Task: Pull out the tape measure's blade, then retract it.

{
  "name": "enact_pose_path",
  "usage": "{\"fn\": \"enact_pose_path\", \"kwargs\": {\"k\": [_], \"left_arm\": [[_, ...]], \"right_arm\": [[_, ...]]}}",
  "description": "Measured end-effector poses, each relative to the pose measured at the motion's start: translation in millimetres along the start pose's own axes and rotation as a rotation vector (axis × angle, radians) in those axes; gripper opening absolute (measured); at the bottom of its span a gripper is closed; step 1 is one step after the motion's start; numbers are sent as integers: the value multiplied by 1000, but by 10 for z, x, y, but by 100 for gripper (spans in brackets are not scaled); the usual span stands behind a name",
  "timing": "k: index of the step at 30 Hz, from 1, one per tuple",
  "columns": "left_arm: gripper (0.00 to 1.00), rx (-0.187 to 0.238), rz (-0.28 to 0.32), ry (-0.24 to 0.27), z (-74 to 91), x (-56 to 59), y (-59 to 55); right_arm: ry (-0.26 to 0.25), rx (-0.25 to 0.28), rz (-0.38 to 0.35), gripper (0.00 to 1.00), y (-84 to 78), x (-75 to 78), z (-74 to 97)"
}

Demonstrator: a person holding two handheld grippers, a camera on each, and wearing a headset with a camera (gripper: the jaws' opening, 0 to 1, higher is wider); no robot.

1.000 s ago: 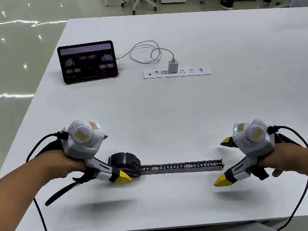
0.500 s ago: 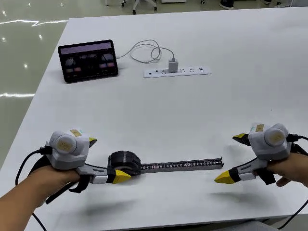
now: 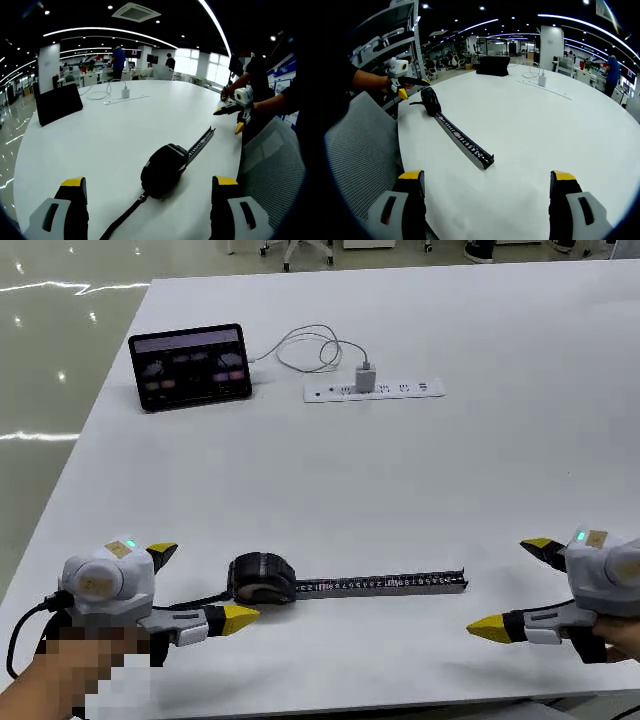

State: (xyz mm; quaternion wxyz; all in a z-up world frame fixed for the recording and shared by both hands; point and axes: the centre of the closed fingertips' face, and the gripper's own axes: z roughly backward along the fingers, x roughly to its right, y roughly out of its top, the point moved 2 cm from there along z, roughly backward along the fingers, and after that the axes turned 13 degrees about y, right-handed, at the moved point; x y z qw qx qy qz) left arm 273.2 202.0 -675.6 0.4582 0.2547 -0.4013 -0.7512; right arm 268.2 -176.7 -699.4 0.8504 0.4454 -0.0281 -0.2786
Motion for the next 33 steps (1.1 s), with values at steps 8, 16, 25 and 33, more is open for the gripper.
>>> {"fn": "enact_pose_path", "kwargs": {"k": [8, 16, 25, 33], "left_arm": [[100, 23, 46, 49, 162, -83, -51], [100, 13, 38, 57, 300, -108, -141], [100, 4, 35, 63, 364, -123, -182], [100, 9, 36, 74, 366, -203, -175]], "right_arm": [[-34, 13, -18, 100, -126, -71, 148], [-51, -2, -5, 100, -186, -63, 331], [-77, -12, 5, 100, -223, -32, 509], [-79, -12, -4, 100, -236, -51, 549]]}}
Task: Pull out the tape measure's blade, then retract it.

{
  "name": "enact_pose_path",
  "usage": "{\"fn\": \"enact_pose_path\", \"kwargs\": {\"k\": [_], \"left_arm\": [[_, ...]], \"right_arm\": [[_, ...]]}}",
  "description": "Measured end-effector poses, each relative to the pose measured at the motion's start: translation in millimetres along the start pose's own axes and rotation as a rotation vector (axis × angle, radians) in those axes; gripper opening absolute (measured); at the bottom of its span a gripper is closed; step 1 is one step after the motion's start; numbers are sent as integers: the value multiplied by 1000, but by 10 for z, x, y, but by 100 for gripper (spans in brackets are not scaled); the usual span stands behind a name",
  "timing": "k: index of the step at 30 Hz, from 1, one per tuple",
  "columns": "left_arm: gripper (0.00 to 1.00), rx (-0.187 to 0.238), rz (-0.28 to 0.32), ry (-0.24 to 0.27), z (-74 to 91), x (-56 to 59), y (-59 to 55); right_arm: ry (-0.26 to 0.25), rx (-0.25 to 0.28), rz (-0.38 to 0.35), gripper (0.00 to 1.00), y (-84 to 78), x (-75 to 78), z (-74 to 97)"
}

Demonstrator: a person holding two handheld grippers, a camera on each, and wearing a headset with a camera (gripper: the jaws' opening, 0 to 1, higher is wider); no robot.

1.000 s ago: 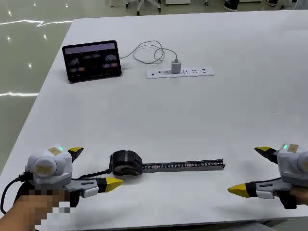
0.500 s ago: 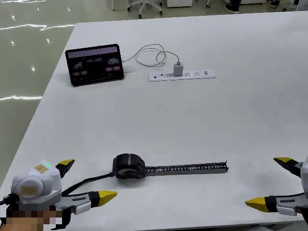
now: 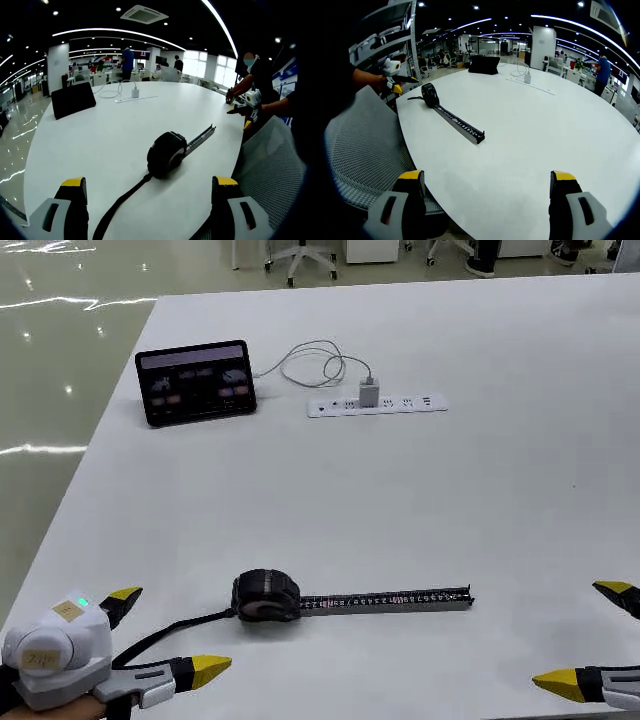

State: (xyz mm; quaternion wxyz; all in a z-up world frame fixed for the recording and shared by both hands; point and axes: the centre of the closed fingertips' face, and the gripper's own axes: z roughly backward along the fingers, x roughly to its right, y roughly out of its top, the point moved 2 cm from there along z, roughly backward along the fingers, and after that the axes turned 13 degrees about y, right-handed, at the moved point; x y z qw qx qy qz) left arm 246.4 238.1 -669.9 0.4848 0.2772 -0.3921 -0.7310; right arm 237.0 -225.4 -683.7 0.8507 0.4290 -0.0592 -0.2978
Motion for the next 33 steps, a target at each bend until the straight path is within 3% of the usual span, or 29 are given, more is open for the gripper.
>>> {"fn": "enact_pose_path", "kwargs": {"k": [13, 33], "left_arm": [[100, -24, -3, -6, -31, -7, -30], [100, -2, -11, 17, -61, -20, 21]], "right_arm": [[-1, -7, -7, 100, -43, -6, 71], [-1, -8, -22, 100, -84, -27, 92]]}}
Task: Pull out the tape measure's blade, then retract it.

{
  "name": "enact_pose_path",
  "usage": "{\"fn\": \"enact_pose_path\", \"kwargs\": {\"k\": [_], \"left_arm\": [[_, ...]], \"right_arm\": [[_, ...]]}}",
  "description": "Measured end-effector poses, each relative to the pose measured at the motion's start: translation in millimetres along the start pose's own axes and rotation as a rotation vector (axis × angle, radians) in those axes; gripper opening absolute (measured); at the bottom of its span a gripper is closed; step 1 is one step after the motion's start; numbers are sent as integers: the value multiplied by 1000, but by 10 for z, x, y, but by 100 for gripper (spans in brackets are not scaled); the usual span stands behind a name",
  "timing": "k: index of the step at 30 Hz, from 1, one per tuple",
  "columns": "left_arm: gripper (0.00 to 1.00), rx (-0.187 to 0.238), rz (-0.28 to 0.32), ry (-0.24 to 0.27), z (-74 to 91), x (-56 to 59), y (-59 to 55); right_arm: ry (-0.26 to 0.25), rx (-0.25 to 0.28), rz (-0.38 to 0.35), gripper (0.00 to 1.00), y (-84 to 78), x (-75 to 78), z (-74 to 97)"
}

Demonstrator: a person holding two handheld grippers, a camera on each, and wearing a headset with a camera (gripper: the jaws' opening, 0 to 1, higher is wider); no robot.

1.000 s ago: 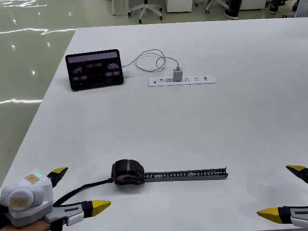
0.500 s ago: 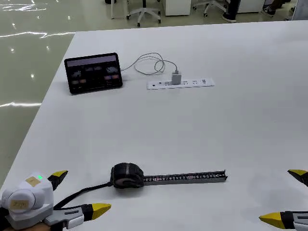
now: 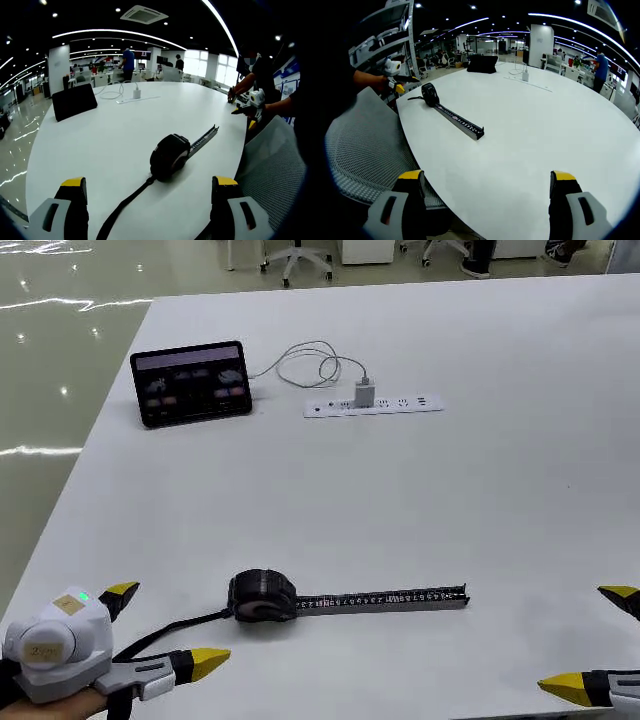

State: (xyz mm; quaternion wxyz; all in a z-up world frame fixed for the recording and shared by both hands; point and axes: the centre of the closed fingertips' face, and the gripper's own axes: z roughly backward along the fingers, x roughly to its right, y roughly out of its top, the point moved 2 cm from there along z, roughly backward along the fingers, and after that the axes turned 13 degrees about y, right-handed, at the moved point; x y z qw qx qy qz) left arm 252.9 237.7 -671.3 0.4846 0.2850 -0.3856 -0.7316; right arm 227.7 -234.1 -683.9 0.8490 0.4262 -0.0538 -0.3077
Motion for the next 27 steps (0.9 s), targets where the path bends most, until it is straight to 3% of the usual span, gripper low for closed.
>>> {"fn": "enact_pose_path", "kwargs": {"k": [6, 14, 20, 27], "left_arm": [[100, -5, 3, 1, -12, 26, 27], [100, -7, -3, -7, -77, 169, 102], [99, -25, -39, -6, -149, 270, 157], [100, -29, -22, -12, -246, 401, 258]], "right_arm": [[9, -2, 12, 100, 48, -13, -30], [30, -14, 49, 100, 151, -12, -101], [48, -32, 68, 100, 198, 31, -141], [77, -54, 105, 100, 285, 16, -234]]}}
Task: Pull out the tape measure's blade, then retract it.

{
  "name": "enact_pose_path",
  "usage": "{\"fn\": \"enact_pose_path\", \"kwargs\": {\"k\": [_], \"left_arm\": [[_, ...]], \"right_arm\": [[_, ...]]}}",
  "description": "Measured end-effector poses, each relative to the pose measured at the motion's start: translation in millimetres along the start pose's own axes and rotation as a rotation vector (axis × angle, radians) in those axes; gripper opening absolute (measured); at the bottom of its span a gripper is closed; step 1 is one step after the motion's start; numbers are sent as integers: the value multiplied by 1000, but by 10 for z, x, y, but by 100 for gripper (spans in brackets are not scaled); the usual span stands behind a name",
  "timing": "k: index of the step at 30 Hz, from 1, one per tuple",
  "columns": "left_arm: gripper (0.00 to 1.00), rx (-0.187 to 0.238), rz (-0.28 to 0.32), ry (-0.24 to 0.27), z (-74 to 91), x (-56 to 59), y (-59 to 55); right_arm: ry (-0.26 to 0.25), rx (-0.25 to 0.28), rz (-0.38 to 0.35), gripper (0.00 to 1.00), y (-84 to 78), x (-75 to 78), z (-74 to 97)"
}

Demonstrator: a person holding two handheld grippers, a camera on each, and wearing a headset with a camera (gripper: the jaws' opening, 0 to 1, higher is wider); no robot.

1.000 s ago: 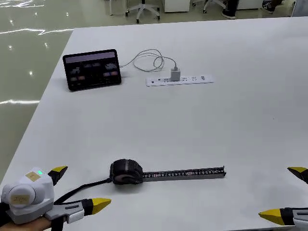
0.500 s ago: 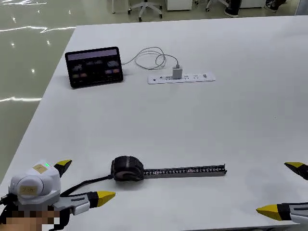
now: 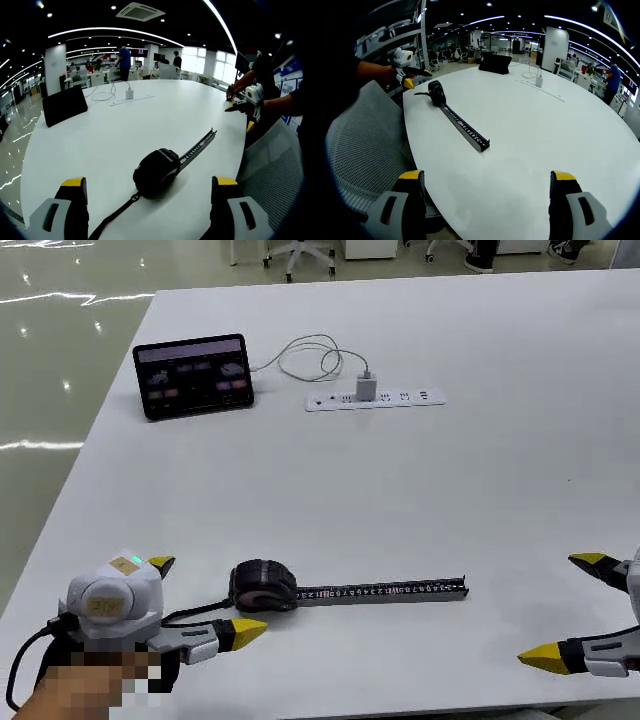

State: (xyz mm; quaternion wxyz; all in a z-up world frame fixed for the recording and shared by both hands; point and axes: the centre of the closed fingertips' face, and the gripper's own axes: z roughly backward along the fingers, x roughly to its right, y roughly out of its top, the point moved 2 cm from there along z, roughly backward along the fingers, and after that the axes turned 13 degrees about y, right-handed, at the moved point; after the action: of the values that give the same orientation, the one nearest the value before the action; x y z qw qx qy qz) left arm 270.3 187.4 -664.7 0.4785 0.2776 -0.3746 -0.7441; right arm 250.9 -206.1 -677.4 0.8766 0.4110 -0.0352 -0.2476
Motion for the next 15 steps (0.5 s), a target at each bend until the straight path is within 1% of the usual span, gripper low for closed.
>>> {"fn": "enact_pose_path", "kwargs": {"k": [5, 7, 10, 11, 12, 15], "left_arm": [[100, -25, 4, 16, -110, 40, -8], [100, -22, 8, 21, -130, 55, 20], [100, -37, 24, 30, -197, 76, 33], [100, -43, 17, 37, -217, 96, 47], [100, -39, 8, 43, -231, 111, 69], [100, -39, 0, 45, -270, 170, 124]], "right_arm": [[27, -14, 16, 100, 49, 1, -80], [39, -21, 16, 100, 48, -5, -117], [61, -44, 33, 99, 39, -9, -189], [70, -52, 39, 99, 42, -9, -223], [76, -58, 44, 99, 47, -6, -248], [96, -71, 55, 99, 80, -3, -321]]}}
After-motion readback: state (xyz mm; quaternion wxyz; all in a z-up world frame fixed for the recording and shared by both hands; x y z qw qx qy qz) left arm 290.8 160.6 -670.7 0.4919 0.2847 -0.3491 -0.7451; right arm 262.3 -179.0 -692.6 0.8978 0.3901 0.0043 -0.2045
